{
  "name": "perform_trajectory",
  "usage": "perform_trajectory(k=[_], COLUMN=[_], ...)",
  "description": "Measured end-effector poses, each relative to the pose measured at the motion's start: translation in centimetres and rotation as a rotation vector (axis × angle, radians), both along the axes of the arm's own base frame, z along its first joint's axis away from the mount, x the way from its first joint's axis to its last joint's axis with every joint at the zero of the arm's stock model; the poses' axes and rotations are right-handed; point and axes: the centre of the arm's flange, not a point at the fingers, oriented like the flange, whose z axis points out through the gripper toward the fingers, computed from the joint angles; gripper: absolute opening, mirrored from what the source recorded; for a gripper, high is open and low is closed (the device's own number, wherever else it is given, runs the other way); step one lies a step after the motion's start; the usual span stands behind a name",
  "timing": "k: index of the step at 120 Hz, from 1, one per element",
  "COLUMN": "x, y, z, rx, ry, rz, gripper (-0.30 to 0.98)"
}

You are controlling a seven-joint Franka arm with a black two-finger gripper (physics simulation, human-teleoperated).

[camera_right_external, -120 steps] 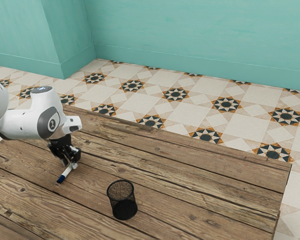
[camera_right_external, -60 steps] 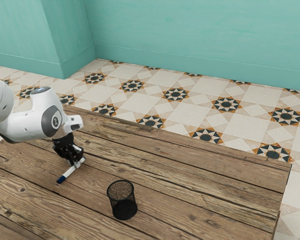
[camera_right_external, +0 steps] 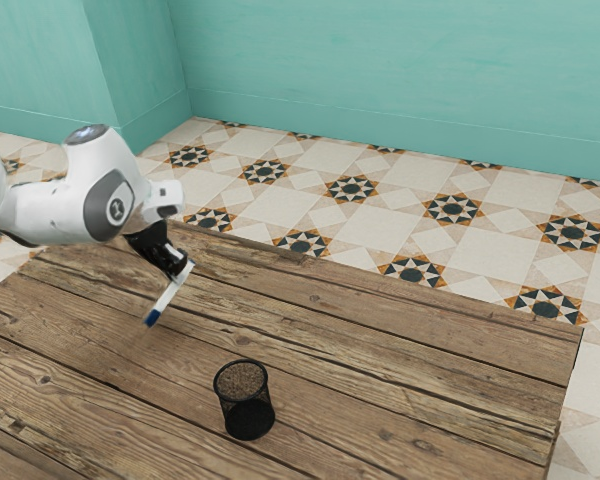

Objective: Put the marker into the pen holder.

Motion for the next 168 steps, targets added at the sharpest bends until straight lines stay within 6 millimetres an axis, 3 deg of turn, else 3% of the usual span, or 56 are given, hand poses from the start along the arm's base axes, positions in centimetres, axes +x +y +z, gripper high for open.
perform_trajectory(k=[12,23,31,63,77,95,122,160,168], x=[-0.2,-2.6,-4.5,-10.5,-11.8,-12.2,-11.5,-10.9,-10.9], y=[-6.9,-13.1,-16.3,-24.6,-25.6,-25.3,-25.3,-25.1,-25.1], z=[4.8,7.5,7.8,8.3,8.3,7.4,4.2,2.5,2.7], rx=[0.062,0.110,0.135,0.184,0.182,0.165,0.128,0.102,0.101], ry=[-0.104,-0.159,-0.170,-0.207,-0.215,-0.200,-0.144,-0.120,-0.124], rz=[-0.153,-0.267,-0.312,-0.342,-0.294,-0.209,-0.121,-0.044,-0.033], gripper=[-0.10,-0.10,-0.10,-0.10,-0.10,-0.10,-0.10,-0.10,0.05])
